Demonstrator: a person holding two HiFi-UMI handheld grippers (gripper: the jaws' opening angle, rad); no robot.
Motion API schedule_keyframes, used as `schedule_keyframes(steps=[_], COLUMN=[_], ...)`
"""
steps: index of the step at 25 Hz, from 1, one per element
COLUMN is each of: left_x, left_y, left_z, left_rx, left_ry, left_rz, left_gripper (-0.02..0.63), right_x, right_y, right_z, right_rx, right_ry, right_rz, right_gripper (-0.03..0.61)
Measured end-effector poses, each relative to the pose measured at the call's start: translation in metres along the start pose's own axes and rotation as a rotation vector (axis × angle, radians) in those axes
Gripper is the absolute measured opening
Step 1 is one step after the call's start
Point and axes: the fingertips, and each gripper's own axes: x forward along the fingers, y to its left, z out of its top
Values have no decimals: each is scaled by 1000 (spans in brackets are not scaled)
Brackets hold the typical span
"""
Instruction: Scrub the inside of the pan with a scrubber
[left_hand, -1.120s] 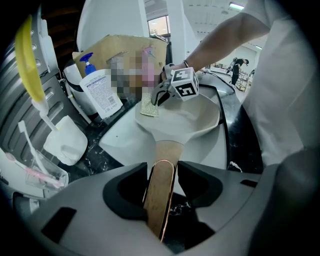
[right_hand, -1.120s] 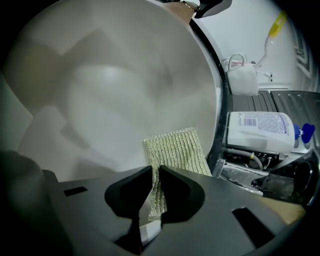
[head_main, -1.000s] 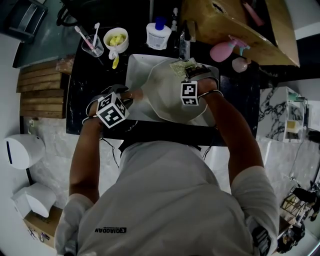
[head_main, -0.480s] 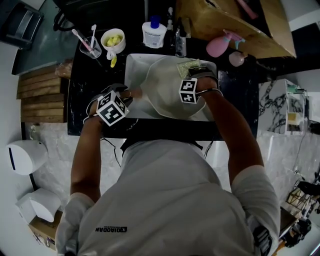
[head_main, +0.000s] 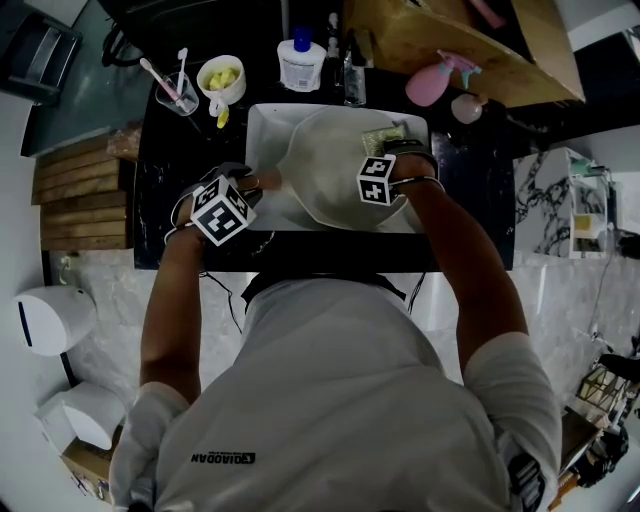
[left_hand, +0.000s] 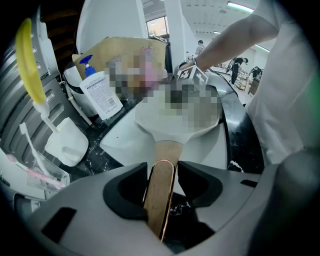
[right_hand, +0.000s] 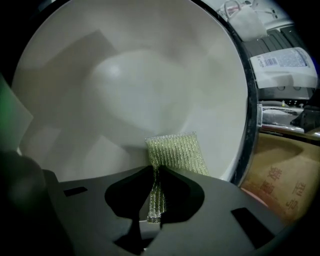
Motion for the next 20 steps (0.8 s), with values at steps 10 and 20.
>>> schedule_keyframes(steps=[10, 20], left_x=[0, 0], left_y=[-1, -2], left_z=[0, 0], left_rx=[6, 11], left_ry=[0, -5], left_rz=[6, 12], left_gripper=[198, 198], right_x=[-7, -17], right_y=[25, 51], right_z=[-4, 3], right_rx=[87, 228], right_ry=[1, -45], right_rz=[83, 239], right_gripper=[74, 74])
